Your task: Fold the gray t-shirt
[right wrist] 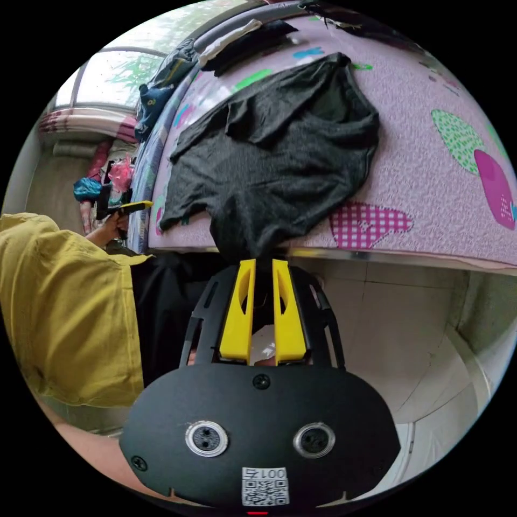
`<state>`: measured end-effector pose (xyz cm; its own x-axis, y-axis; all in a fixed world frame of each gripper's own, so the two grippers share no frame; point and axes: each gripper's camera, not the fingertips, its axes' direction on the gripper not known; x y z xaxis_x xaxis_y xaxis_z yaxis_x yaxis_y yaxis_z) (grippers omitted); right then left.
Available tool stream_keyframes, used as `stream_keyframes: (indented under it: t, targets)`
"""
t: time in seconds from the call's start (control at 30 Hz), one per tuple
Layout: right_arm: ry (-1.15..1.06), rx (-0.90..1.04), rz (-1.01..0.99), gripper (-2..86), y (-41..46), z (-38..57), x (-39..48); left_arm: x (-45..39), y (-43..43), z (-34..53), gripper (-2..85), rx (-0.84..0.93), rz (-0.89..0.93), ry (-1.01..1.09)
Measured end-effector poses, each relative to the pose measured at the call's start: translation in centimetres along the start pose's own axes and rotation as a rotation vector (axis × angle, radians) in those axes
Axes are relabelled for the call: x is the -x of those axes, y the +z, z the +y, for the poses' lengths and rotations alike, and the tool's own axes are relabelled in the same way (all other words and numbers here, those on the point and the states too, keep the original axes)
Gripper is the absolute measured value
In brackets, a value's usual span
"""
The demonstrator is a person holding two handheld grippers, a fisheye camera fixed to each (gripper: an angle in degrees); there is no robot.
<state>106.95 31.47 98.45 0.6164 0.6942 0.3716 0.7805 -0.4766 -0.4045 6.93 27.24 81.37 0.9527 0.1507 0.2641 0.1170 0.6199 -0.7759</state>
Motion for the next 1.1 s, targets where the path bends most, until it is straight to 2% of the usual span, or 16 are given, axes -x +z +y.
stream_keyframes:
  t: [0.13,0.33,0.53,0.67,0.9,1.1]
  targets:
    - [-0.060,0.021,0.007,6.9,1.9,1.0,-0.4,0.8,1.4,1.6,-1.2,0.017,0.022,-0.130]
    - [-0.170,-0.077,-0.006,7.7,2.7,1.7,-0.6,1.6,3.5,4.1,-0.8,0.040,0.073,-0.277]
    - [-0.141,-0.130,-0.059,5.4,2.9,1.5,-2.5,3.5,5.8,6.1,6.5,0.067,0.153,-0.415]
    - [-0.102,-0.127,-0.030,1.9,2.2,1.1,-3.1,5.2,6.1,6.9,6.6,-0.040,0.239,-0.512]
    - [-0.165,-0.101,-0.154,0.4,-1.4,1.3,-2.8,8.3,7.1,8.2,5.9,-0.146,0.321,-0.686]
    - [-0.208,-0.076,-0.215,0.4,-4.5,0.4,-1.9,10.8,8.7,10.8,5.9,-0.250,0.466,-0.857]
